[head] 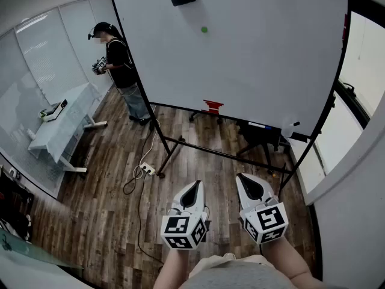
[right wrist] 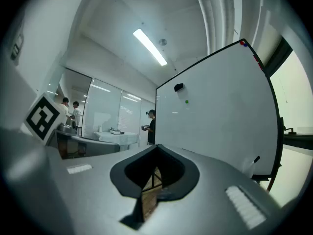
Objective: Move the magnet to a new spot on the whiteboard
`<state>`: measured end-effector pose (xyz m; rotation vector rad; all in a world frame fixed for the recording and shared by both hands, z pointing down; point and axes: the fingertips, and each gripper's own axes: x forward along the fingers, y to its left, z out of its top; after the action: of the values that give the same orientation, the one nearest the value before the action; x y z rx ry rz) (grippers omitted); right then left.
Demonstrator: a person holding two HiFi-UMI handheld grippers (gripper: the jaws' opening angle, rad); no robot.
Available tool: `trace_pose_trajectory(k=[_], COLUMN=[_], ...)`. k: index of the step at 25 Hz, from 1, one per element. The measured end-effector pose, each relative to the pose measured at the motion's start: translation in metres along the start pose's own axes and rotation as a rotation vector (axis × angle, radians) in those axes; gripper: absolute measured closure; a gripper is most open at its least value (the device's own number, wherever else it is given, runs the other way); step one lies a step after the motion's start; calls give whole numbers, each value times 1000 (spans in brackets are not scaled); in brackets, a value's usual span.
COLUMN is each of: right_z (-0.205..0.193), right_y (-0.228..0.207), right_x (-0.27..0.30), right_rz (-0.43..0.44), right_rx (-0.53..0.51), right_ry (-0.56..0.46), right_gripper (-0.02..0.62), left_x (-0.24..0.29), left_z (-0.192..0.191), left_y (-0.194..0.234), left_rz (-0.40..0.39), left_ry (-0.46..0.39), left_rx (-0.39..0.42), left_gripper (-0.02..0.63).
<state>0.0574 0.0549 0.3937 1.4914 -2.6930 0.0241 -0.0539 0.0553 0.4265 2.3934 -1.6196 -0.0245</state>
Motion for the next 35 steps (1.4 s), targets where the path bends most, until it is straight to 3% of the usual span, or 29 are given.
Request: trace_pose_trajectory(k=[6,21,35], right_z=[-8,-15,-22], right_y=[16,9,-10], right_x=[-18,-28,14], right_rz=[19,29,33], right_rx=[14,13,25], right_ry=[9,11,36], right_gripper=[595,594,594], left_x=[-20,-19,17], left_z=[-4,-11,-5], left_y=[-6,-23,0], left_rz=[23,26,44], left_ry=[-1,-28,-28], left_rx=[30,1,-4], left_gripper=[601,601,601])
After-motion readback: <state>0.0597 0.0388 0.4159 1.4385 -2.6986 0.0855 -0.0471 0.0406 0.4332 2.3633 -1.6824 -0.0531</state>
